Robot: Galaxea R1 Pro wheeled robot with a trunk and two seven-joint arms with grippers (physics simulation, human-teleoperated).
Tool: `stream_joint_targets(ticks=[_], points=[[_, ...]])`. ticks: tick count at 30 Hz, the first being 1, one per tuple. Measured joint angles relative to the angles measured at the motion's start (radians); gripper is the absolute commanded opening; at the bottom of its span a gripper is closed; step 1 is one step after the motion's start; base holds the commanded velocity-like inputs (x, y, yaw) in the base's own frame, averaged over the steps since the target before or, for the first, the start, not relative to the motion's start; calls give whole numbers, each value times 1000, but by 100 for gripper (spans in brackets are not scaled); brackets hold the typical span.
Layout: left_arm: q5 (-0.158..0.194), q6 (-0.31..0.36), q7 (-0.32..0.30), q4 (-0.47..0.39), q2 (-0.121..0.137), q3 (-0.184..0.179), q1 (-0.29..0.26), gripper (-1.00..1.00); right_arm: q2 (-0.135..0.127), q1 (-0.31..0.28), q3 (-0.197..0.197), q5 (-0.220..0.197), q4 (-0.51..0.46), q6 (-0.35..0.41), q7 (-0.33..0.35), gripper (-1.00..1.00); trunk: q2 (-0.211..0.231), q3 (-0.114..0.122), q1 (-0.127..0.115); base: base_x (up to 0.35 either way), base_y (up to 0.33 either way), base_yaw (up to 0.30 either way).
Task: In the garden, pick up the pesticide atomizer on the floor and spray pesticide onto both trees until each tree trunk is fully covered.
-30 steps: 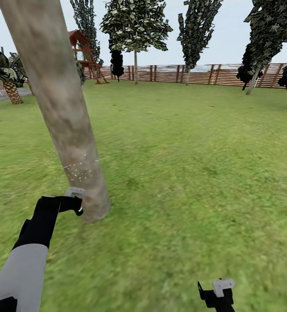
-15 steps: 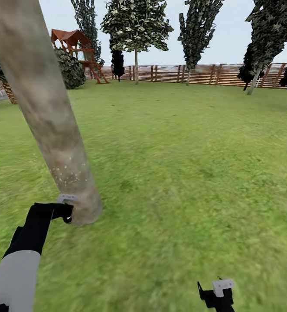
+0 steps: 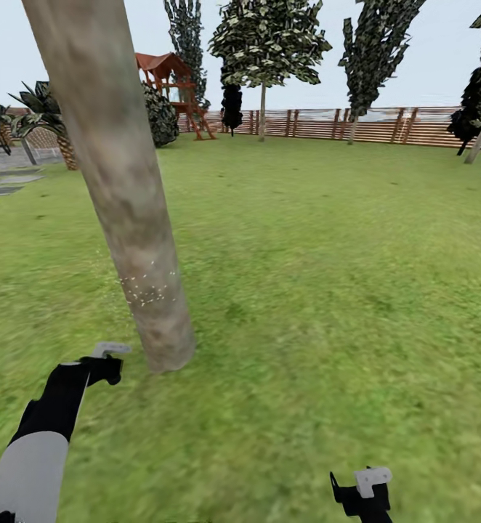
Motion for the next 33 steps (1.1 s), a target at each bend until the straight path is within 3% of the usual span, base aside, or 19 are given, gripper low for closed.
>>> stream_joint_targets(ticks=[5, 9, 13, 17, 21, 25, 33], points=[[24, -24, 2, 38, -17, 0, 1, -100, -1, 0, 0, -1, 0, 0, -1, 100, 0, 0, 0, 158, -102, 46], [22, -28, 3, 64, -18, -6, 1, -100, -3, 0, 0, -2, 0, 0, -1, 100, 0, 0, 0, 237, -162, 1], [18, -30, 12, 70, -7, -5, 3, -100, -4, 0, -1, -1, 0, 0, -2, 100, 0, 0, 0, 241, -171, 0], [17, -92, 13, 73, -4, -3, 6, -100, -5, 0, -1, -1, 0, 0, -2, 100, 0, 0, 0, 177, -218, 0], [16, -96, 33, 73, 0, -1, 13, -100, -4, 0, -1, -1, 0, 0, -2, 100, 0, 0, 0, 21, -268, 15], [15, -87, 84, 73, -1, -1, 26, -100, -3, 0, 0, -1, 0, 0, -2, 100, 0, 0, 0, 1, -272, 218], [21, -83, 90, 70, -5, -1, 60, -100, 4, 0, 0, -2, 0, 0, -1, 100, 0, 0, 0, 0, -73, 212]])
